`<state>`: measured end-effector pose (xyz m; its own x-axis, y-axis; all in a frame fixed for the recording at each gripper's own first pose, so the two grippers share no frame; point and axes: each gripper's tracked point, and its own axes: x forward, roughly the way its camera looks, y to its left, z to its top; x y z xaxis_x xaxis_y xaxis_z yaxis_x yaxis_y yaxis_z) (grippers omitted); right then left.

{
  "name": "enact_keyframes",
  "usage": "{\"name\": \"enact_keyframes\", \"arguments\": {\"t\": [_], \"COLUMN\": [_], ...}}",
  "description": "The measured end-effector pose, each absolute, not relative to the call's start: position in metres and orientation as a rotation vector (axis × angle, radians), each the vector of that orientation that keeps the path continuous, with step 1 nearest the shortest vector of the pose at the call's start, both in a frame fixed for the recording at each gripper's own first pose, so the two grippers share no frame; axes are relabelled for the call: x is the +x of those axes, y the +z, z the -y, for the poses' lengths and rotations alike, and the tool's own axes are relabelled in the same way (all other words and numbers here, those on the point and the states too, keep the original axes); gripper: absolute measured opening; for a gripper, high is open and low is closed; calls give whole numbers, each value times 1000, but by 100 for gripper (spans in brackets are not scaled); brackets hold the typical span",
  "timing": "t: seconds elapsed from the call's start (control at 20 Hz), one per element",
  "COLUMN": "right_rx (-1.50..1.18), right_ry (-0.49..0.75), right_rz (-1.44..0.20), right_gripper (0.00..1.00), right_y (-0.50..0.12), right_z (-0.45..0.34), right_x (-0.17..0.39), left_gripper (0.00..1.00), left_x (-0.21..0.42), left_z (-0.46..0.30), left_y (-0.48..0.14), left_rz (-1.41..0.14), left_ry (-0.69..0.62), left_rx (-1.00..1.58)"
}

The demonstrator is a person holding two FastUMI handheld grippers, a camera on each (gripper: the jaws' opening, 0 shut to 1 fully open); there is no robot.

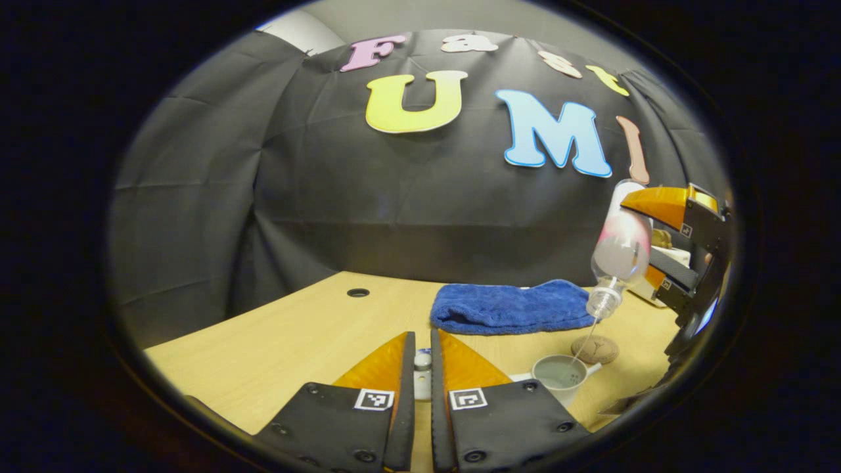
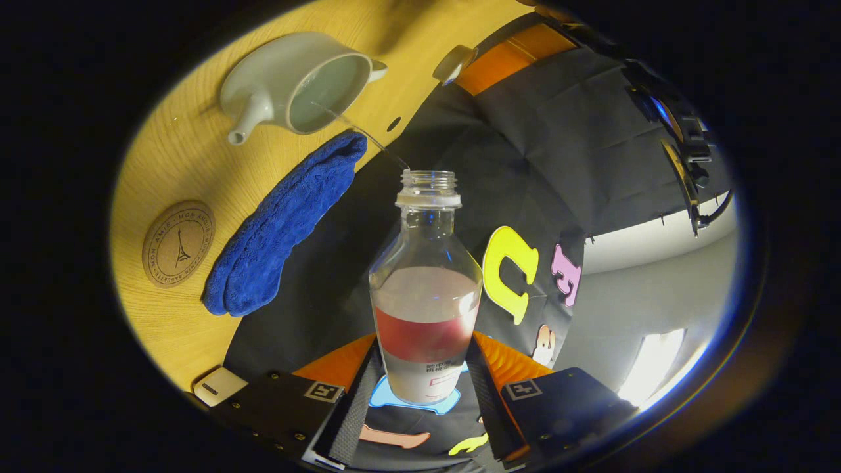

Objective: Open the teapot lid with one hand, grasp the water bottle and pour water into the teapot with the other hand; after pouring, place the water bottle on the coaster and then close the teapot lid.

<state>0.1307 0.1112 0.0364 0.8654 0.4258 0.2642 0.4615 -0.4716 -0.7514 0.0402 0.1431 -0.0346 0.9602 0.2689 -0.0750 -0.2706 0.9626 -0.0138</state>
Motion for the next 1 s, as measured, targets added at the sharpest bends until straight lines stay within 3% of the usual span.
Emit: {"name": "enact_keyframes", "arguments": {"t": [0.8,1.0], "right_rx": [-2203,-2192], "right_ry": [-31,-19], "right_rz": [790,784], "right_gripper": [70,74], "right_y": [25,23], "right_z": [-124,-125], "right_x": [116,117], "left_gripper": [17,17], "left_x": [33,33], "left_z": [-159,-162], "left_y": [-31,-30], "left_rz": [-59,-55], "left_ry": [329,332], "left_rx": [-25,-34]}}
